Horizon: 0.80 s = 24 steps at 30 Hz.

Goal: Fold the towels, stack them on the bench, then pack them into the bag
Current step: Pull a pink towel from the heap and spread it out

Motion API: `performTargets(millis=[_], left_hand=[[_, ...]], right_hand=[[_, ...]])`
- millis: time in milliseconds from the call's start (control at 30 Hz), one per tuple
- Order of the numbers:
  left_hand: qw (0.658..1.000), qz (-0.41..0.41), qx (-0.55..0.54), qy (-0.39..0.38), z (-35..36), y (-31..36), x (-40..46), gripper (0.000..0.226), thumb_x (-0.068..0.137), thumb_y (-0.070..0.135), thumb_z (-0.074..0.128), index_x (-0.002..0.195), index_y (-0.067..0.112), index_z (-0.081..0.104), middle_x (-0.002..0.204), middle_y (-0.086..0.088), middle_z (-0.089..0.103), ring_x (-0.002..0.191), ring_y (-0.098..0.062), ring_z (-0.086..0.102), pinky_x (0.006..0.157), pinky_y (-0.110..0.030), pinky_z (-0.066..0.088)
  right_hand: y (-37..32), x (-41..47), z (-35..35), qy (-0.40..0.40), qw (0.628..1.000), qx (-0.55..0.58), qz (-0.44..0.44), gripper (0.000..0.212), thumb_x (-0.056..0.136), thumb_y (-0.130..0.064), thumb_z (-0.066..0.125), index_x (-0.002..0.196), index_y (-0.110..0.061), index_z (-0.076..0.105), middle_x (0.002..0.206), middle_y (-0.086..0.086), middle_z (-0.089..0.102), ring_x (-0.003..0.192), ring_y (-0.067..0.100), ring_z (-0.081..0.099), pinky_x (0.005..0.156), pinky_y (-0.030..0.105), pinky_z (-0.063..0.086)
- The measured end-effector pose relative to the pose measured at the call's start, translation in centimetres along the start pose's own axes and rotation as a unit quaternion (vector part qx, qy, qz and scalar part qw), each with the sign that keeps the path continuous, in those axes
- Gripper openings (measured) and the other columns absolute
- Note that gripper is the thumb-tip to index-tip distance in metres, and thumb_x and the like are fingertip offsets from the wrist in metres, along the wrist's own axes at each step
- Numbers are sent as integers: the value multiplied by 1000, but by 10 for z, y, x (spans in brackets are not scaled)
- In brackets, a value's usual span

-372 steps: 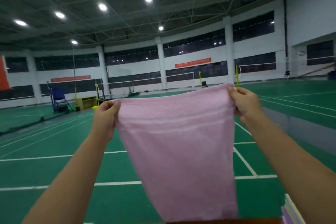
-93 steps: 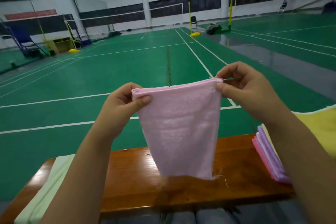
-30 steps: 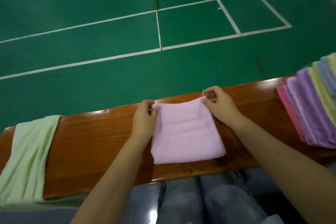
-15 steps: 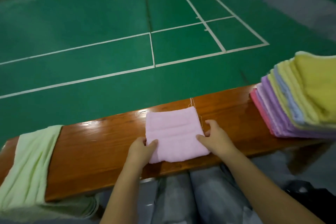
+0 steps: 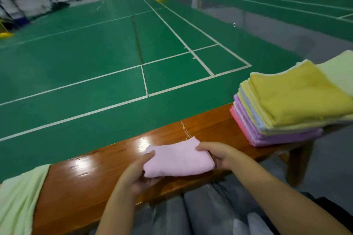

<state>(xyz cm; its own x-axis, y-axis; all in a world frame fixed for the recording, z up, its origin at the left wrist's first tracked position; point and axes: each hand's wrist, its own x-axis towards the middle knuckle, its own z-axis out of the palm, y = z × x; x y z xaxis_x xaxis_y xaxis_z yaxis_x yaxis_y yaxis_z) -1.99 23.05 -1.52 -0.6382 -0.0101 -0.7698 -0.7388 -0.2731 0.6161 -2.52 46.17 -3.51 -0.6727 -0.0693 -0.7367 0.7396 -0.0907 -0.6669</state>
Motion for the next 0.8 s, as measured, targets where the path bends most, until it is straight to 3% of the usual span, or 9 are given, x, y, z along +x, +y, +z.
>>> performTargets(millis=[100,200,300,467,567,667,800], left_hand=[[999,37,-4,-33,11,10,-10,36,89,21,63,117,-1,55,93,-19,67,81,-31,64,53,-36,56],[993,91,-23,-72,23,24,-22,36,88,17,61,120,1,55,81,-14,69,68,-23,65,45,-27,52],[979,144,-17,-141,43,37,-40,33,90,14,55,119,-1,55,74,-11,71,58,-20,68,44,-26,52],[931,229,24,-284,98,53,-69,42,75,20,62,113,4,59,94,-12,73,77,-20,71,58,-30,57],[904,252,54,-341,145,56,-72,68,64,24,81,123,3,56,113,-16,68,92,-24,70,66,-31,56],[901,255,61,-346,197,48,-68,58,72,16,71,125,0,54,110,-13,69,85,-21,69,62,-29,56],[901,249,61,-350,252,33,-59,28,90,8,58,118,4,56,102,-9,69,78,-18,65,61,-27,56]], right_hand=[[-5,-22,-9,-33,996,55,-61,13,89,-16,59,100,-11,62,97,10,69,91,25,64,78,38,53],[-19,-49,-20,-63,982,118,-130,13,91,-12,54,96,-7,65,88,10,73,85,24,65,77,37,51],[-41,-79,-38,-56,968,139,-200,13,89,-10,54,97,-5,63,99,14,69,90,27,62,82,39,49],[-77,-123,-89,-52,947,110,-299,50,72,-12,66,120,-1,58,116,19,65,104,31,62,91,42,47],[-93,-146,-128,-18,933,111,-341,30,82,-10,57,110,-2,62,100,13,70,86,23,67,76,31,54],[-105,-162,-171,43,922,135,-360,17,91,-8,45,94,-6,62,78,6,72,66,16,68,60,25,55],[-116,-164,-213,101,923,139,-344,16,89,-10,46,96,-6,60,75,7,71,64,18,68,61,28,54]])
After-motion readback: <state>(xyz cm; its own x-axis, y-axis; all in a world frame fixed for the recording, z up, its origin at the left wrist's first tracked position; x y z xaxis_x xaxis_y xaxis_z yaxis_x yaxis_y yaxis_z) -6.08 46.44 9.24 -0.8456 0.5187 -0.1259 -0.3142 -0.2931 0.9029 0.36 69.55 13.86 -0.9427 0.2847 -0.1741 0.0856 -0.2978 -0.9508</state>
